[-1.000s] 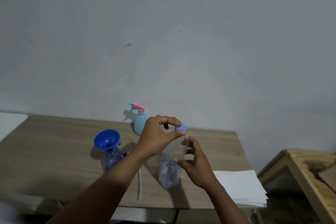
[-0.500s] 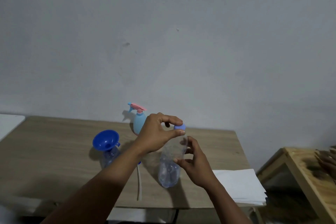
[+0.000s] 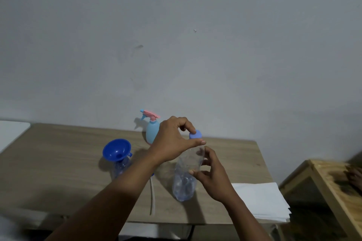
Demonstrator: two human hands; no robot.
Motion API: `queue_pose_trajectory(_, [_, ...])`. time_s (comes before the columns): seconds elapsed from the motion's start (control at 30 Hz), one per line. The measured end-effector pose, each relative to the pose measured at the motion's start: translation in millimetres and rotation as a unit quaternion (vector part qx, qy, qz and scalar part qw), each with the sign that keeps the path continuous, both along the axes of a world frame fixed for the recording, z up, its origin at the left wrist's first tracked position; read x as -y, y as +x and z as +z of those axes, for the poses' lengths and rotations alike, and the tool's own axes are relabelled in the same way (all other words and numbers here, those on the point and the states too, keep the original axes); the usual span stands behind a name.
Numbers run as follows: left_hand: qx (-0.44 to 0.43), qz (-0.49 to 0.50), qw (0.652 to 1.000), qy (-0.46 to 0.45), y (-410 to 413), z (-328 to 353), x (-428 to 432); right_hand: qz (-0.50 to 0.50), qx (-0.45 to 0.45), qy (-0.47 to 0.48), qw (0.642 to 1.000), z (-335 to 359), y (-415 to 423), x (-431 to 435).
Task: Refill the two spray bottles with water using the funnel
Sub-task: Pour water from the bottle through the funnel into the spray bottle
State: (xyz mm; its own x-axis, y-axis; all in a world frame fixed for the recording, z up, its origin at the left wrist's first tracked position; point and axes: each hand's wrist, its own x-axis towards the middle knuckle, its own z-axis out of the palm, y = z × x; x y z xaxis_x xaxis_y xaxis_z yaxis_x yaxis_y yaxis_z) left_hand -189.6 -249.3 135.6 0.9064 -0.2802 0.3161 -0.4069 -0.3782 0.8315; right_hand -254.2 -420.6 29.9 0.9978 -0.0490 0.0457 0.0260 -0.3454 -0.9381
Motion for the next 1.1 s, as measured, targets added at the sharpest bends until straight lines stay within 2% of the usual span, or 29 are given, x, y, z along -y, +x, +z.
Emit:
queue_pose_trajectory(0.1, [0.012,0.014,0.999,-0.043,-1,4,2,0.000,0.007,-0.001,1.000,3,0,-1])
queue_pose_trajectory(0.2, [0.024,0.080,0.989,-0.121,6,-2,-6,-0.007,0.009,0.002,1.000,2,0,-1])
queue_pose_trajectory(0.27, [0.005,0.114,0.985,-0.129,12,-21,-15,-0.032,0.012,0.010,0.999,0,0,2])
queue_pose_trajectory(0.37, [-0.085,0.131,0.987,-0.026,9,-74,-30,-0.077,0.019,0.017,0.997,-4,1,13])
queue_pose_trajectory(0.43, [-0.157,0.096,0.982,0.045,0,-116,-40,-0.085,0.017,0.019,0.996,-4,0,20])
queue_pose_trajectory(0.57, [-0.187,0.043,0.955,0.228,-15,-179,-47,-0.085,0.017,0.006,0.996,-8,0,29])
queue_pose_trajectory(0.87, [-0.109,0.026,0.906,0.407,-24,-237,-25,-0.097,0.020,0.011,0.995,-14,-6,27])
queue_pose_trajectory(1.03, [-0.091,0.024,0.904,0.418,-22,-251,-29,-0.105,0.013,0.023,0.994,-12,-1,24])
queue_pose_trajectory(1.1, [-0.054,0.021,0.911,0.409,-24,-248,-27,-0.098,0.010,0.025,0.995,-13,0,24])
